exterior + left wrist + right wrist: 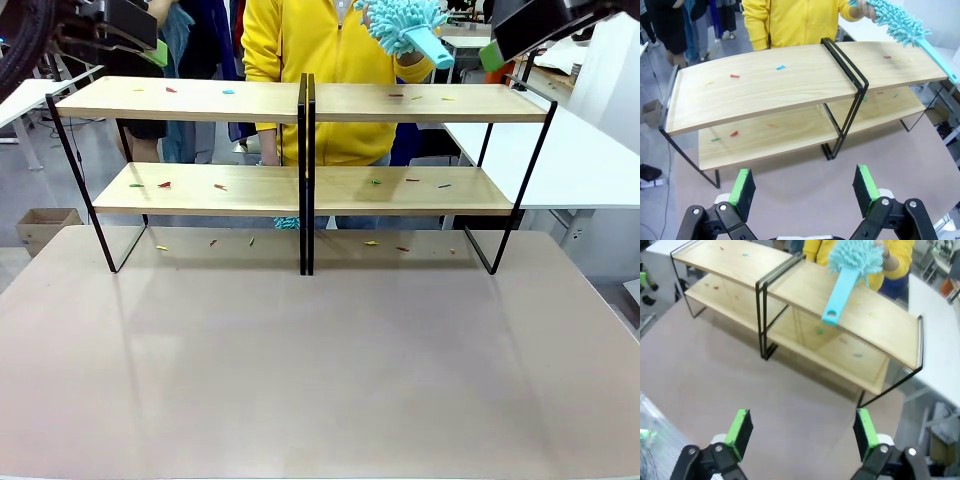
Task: Clean the shelves.
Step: Pick up the Duster when the human hands it over.
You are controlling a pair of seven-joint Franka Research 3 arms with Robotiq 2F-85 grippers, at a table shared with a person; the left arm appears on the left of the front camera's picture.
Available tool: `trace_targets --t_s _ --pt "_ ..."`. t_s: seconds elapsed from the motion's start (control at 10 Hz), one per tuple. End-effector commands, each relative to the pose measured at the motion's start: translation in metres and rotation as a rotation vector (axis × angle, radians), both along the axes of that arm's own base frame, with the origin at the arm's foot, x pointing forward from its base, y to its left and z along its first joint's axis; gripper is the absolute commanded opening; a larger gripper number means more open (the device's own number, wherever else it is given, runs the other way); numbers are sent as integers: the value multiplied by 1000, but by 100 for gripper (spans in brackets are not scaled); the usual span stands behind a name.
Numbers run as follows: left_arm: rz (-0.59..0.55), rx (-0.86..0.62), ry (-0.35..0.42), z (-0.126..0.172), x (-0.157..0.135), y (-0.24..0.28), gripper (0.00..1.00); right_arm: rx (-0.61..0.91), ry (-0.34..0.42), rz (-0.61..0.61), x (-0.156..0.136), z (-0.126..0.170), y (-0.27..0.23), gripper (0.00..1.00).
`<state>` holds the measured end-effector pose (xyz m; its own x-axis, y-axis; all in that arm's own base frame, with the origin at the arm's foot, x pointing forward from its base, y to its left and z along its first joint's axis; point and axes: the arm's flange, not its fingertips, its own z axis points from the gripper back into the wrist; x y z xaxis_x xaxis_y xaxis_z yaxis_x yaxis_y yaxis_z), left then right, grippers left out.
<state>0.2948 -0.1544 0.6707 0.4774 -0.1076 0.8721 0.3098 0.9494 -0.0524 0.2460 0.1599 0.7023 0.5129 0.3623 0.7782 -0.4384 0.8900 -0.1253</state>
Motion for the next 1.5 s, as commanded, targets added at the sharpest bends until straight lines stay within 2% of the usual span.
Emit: trace_targets --t_s 0.0,0.1,0.2,0.3,0.4,0.5,0.6,0.7,0.8,1.0,1.2,1.4 --pt "7 -3 1 -1 0 2 100 272 317 19 76 24 -24 100" --pt "7 -3 1 -1 0 2 100 441 494 -70 128 18 -39 100" --pt "7 -3 1 -1 0 2 100 618 588 -46 153 9 -50 100" --pt "7 -3 1 -1 0 2 100 651 517 -161 139 8 -56 100" --pt "7 -3 1 -1 0 2 100 347 344 -17 126 -10 -50 100" --pt "7 -3 1 -1 0 2 100 479 439 -47 157 -14 -62 100" --pt "7 -3 1 -1 0 2 100 486 478 -92 165 -13 -65 100" --pt "7 -3 1 -1 0 2 100 629 583 -45 192 -11 -70 100" --pt "7 -3 1 -1 0 2 100 727 634 -14 223 -11 -70 100" --pt "7 -3 1 -1 0 2 100 793 774 107 261 -15 -70 100" --pt "7 -3 1 -1 0 2 100 828 797 17 291 -28 -71 100" --pt "7 -3 1 -1 0 2 100 867 804 22 301 -33 -69 100"
